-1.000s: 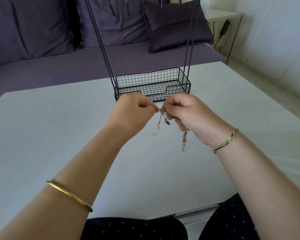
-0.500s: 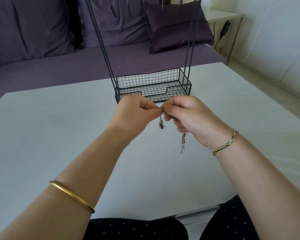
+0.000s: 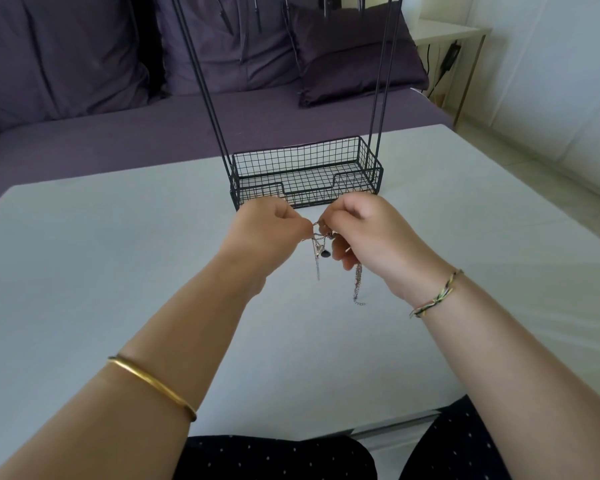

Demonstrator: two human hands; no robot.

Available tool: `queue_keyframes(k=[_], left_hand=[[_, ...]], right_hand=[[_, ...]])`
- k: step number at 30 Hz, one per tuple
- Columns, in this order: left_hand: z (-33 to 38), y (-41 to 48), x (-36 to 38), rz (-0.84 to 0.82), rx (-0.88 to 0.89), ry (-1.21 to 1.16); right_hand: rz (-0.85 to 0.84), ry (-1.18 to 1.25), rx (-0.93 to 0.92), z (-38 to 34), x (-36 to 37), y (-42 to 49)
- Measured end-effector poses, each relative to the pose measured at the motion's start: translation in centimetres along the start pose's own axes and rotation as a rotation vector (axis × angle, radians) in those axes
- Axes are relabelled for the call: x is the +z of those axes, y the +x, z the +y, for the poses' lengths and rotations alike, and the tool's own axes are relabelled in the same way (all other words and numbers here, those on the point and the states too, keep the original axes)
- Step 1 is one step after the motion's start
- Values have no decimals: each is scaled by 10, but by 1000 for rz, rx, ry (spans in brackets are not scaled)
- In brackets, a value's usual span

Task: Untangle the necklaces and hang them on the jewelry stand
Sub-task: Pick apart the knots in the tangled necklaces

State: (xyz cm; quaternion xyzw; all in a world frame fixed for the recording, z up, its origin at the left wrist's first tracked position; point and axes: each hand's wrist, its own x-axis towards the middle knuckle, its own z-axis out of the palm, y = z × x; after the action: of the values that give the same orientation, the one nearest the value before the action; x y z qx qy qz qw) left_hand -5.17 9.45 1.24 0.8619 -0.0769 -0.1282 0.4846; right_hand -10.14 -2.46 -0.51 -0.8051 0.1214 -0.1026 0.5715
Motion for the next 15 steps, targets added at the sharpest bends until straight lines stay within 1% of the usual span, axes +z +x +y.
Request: queue_keyframes(k=[3, 10, 13, 15], left_hand=[[1, 0, -1, -20, -65, -47], [3, 2, -3, -35, -79, -67], [1, 4, -3, -31, -117, -76], [1, 5, -3, -50, -164, -117]], right_hand=[[-3, 46, 30, -1, 2, 0], [7, 124, 52, -4, 3, -4], [26, 195, 64, -7, -1, -5], [5, 291, 114, -9, -2, -5]])
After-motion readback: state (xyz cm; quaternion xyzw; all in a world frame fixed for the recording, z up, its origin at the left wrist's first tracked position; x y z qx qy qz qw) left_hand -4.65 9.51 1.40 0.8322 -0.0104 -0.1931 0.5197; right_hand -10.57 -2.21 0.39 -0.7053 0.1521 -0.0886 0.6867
